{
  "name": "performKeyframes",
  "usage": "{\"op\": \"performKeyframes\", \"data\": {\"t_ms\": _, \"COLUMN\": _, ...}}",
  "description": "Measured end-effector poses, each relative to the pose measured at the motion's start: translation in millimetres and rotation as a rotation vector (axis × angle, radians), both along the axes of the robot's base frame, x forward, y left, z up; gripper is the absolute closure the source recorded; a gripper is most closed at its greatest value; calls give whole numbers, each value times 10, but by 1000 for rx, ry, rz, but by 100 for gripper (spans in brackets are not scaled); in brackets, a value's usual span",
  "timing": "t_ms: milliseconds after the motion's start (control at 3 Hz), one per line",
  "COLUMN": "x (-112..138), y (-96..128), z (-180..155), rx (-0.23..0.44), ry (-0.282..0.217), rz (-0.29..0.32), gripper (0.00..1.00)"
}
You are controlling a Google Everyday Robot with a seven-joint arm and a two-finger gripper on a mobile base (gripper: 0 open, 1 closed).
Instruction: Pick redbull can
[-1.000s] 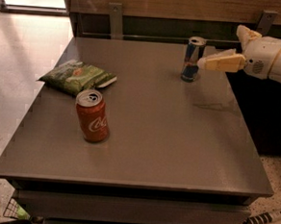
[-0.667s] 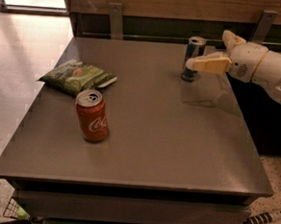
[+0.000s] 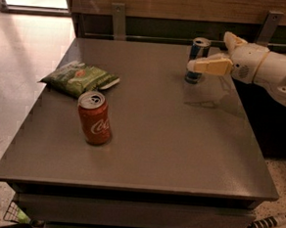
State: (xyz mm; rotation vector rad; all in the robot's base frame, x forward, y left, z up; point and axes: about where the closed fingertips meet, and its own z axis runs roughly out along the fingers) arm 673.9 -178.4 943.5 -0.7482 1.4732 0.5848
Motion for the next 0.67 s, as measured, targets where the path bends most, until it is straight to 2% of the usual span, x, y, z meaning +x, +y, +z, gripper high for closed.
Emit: {"op": "performKeyframes", "data": {"t_ms": 667, "x": 307, "y": 33, "z": -356, "rx": 24, "ry": 18, "rz": -3, "gripper": 0}}
